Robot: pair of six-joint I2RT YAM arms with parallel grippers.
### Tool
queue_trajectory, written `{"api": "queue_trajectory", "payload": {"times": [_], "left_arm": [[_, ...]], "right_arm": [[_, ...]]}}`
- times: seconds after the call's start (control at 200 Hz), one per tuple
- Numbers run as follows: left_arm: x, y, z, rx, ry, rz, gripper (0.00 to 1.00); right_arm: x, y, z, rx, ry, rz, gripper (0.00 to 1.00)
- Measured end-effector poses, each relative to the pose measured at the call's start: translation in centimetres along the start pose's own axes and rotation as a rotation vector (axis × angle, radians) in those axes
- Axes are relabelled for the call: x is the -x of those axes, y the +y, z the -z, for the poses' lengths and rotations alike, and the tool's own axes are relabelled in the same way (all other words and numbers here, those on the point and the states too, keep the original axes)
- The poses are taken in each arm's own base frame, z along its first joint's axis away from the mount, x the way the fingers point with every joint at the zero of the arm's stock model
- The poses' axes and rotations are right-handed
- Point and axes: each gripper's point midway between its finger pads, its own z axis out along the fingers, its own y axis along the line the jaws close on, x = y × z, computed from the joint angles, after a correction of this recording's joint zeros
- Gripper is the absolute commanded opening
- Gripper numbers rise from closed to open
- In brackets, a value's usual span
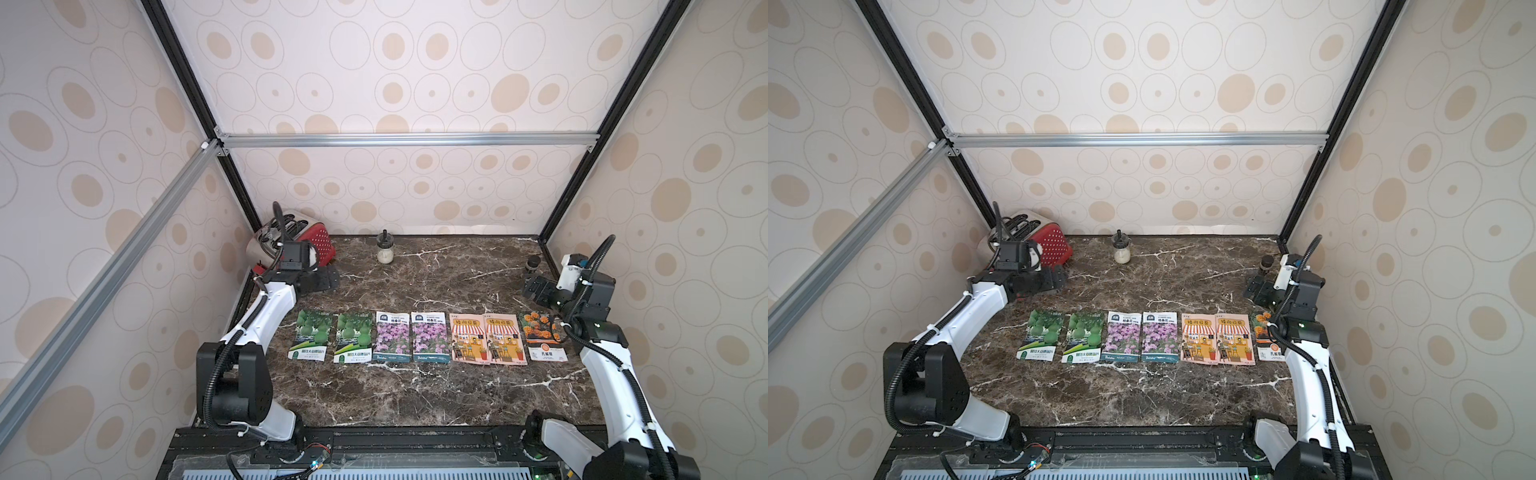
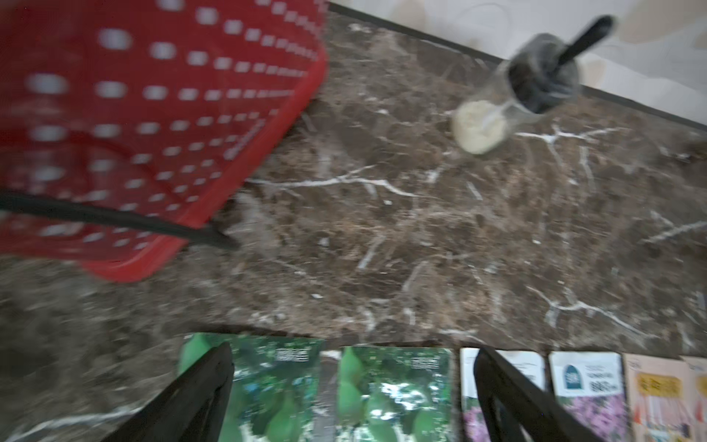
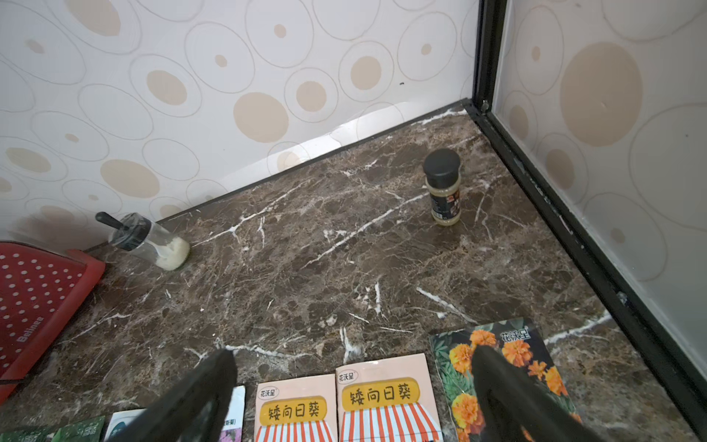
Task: Arrange the seed packets in a row
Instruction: Reset both arms
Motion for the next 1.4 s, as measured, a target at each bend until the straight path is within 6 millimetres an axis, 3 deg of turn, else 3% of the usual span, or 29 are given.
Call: {"api": "queue_trajectory", "payload": {"times": [0.125,0.215,0.345,0.461,0.541,0.651,0.771,0.921,1.152,1.342,1.402], "left_arm": [[-0.9,5.5,-0.9,0.101,-0.012,0.041,0.99],[-3.0,7.0,-1.9,0.142,0.015,0.018,0.99],[-5.4,7.3,-2.8,0.139,-0.016,-0.049,0.99],[-7.2,7.7,-1.0,0.161,-0.124,-0.114,0.99],[-6.7,8.0,0.3,0.186,-0.22,-0.151,0.99],[-5.4,7.9,0.5,0.193,-0.3,-0.171,0.99],[-4.8,8.1,-0.4,0.195,-0.345,-0.172,0.99],[-5.8,9.0,-2.0,0.223,-0.322,-0.174,0.99],[-5.7,9.7,-2.5,0.261,-0.326,-0.18,0.99],[-5.5,9.6,-2.5,0.259,-0.332,-0.19,0.99],[-5.5,9.6,-2.5,0.256,-0.333,-0.192,0.99]], "right_arm": [[-1.7,-0.5,-1.6,0.017,0.016,-0.003,1.0],[-3.2,-1.0,-2.7,0.022,0.027,0.005,1.0],[-5.7,-1.8,-3.6,0.023,0.038,0.007,1.0],[-6.6,-1.9,-3.9,0.033,0.022,0.014,1.0],[-6.8,-1.6,-4.0,0.044,0.005,0.031,1.0],[-7.4,-0.5,-4.3,0.058,-0.009,0.087,1.0],[-7.9,0.7,-4.7,0.07,-0.024,0.155,1.0],[-8.9,0.2,-5.8,0.041,-0.034,0.194,1.0],[-12.5,0.8,-8.9,0.051,0.032,0.278,0.99],[-11.4,0.9,-9.3,0.052,-0.067,0.301,0.99],[-11.8,0.7,-9.9,0.05,-0.081,0.308,0.99]]}}
